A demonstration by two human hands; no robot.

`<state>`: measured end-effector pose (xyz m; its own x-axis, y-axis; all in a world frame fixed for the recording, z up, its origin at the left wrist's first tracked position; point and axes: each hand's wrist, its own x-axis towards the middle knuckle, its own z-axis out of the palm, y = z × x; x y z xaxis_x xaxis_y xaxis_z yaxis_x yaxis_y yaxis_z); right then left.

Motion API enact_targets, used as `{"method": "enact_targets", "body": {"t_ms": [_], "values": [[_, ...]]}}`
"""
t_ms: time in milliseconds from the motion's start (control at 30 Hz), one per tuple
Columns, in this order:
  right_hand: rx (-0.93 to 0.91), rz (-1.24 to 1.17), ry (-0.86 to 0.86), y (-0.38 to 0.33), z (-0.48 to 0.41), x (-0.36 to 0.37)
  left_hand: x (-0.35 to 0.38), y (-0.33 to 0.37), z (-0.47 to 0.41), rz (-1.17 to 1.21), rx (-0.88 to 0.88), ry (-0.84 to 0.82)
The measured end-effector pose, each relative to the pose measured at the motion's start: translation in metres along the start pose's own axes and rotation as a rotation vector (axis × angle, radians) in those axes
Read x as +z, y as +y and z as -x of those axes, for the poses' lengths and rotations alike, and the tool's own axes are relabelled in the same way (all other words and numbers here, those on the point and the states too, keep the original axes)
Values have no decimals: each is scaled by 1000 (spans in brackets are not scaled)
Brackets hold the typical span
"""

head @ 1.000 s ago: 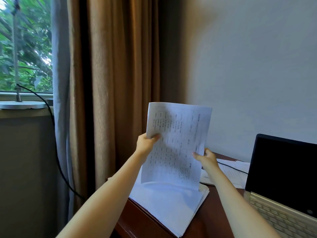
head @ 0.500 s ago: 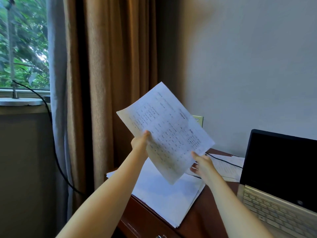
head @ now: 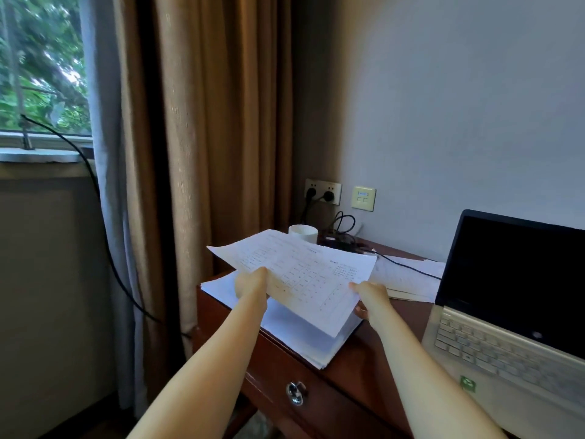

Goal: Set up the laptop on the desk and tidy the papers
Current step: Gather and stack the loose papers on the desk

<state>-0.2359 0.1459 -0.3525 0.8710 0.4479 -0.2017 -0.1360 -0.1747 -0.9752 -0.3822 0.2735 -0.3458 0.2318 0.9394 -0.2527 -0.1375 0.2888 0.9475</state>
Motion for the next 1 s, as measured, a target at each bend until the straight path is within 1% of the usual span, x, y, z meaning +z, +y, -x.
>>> {"method": "enact_targets", "body": {"t_ms": [100,233,433,667,767,833,933,1000], "values": [[0,156,22,7,3,2,-10,-14,-3,-220,57,70],[-71,302,28,15,12,1,-18,-21,-5,-414,83,110],[-131,493,52,26,15,-2,-22,-23,-5,-635,113,97],[-125,656,137,25,17,2,-20,-26,-9,-813,133,138],[-139,749,208,27,19,5,-17,-30,-8,-919,226,181],[-149,765,220,27,18,7,-17,-30,-7,-969,298,217],[-152,796,211,24,17,7,-18,-27,-8,-1159,447,327],[-161,837,197,21,17,7,-17,-26,-9,-1316,548,329]]}}
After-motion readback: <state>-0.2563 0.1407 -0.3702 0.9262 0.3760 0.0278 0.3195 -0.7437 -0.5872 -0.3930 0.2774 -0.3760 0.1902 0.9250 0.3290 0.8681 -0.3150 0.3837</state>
